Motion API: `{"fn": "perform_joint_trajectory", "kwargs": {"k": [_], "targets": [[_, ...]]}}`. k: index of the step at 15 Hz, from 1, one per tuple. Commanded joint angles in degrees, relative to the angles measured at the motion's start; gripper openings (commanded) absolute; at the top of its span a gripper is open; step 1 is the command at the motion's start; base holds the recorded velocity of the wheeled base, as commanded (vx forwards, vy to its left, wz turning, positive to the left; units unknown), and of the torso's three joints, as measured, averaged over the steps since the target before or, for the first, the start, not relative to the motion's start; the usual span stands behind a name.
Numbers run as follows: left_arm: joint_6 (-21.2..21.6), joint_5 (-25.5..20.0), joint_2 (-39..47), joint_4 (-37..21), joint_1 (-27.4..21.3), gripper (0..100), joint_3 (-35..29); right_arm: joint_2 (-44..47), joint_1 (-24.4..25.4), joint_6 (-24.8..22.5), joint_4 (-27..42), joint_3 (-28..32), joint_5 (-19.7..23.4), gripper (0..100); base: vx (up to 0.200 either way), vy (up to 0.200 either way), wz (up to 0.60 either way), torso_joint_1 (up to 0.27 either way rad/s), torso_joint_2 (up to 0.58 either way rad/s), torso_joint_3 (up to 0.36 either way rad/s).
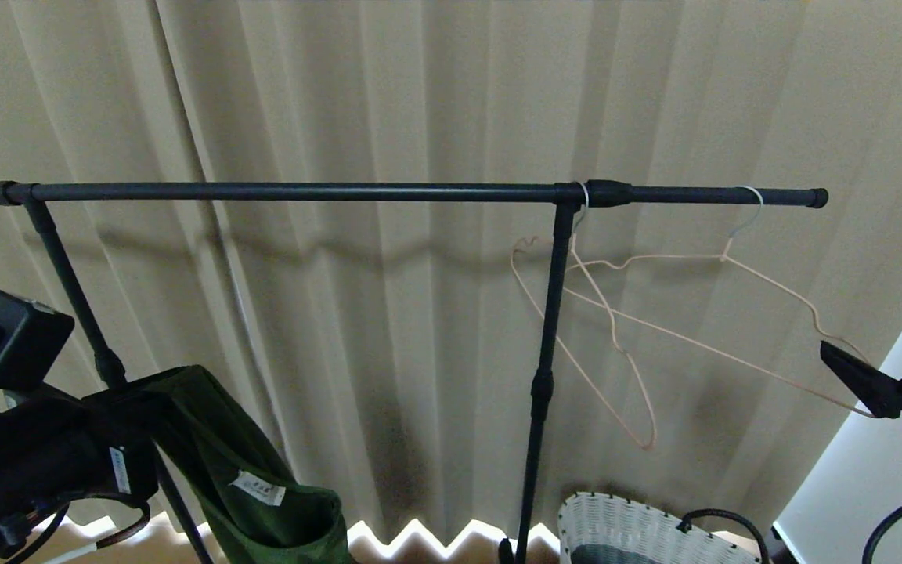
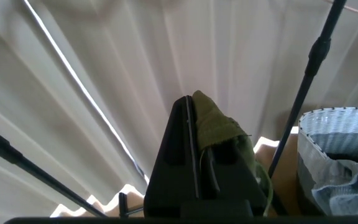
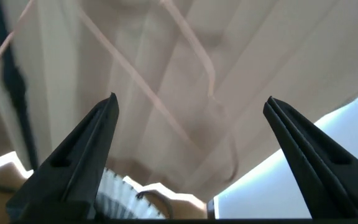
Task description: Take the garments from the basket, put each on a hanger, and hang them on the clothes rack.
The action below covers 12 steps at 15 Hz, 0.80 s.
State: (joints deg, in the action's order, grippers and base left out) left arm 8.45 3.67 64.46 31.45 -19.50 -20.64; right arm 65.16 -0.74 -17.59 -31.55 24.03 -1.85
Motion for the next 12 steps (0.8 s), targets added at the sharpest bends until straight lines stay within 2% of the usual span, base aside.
{"fn": "perform_joint_trajectory", "kwargs": {"k": [1, 2, 4, 5, 7, 10, 12], "targets": [[0.0, 0.1, -0.8, 0.0, 0.0, 0, 0.1, 8.3, -6.2, -1.7, 0.4, 7.3, 2.5, 100, 0.000, 0.000, 0.00, 0.000, 0.00, 0.000], [0.0, 0.0, -1.6, 0.0, 0.0, 0, 0.1, 10.5, -8.4, -4.5, 2.1, 10.6, 3.3, 100, 0.000, 0.000, 0.00, 0.000, 0.00, 0.000], [0.3, 0.0, -2.8, -0.1, -0.2, 0, 0.2, 11.7, -9.4, -7.0, 7.2, 14.6, 4.1, 100, 0.000, 0.000, 0.00, 0.000, 0.00, 0.000], [1.5, 0.0, -4.3, -0.1, -1.1, 0, 0.3, 12.6, -9.4, -8.6, 15.8, 18.6, 6.0, 100, 0.000, 0.000, 0.00, 0.000, 0.00, 0.000], [1.7, 0.0, -5.1, -0.1, -1.7, 0, 0.7, 15.1, -9.4, -10.1, 23.6, 23.2, 8.8, 100, 0.000, 0.000, 0.00, 0.000, 0.00, 0.000], [1.7, 0.0, -5.1, -0.1, -1.7, 0, 0.7, 21.7, -9.4, -9.9, 24.1, 27.7, 10.1, 100, 0.000, 0.000, 0.00, 0.000, 0.00, 0.000], [1.7, 0.0, -5.1, -0.1, -1.7, 0, 0.8, 25.2, -9.5, -9.5, 24.1, 28.6, 10.2, 100, 0.000, 0.000, 0.00, 0.000, 0.00, 0.000]]}}
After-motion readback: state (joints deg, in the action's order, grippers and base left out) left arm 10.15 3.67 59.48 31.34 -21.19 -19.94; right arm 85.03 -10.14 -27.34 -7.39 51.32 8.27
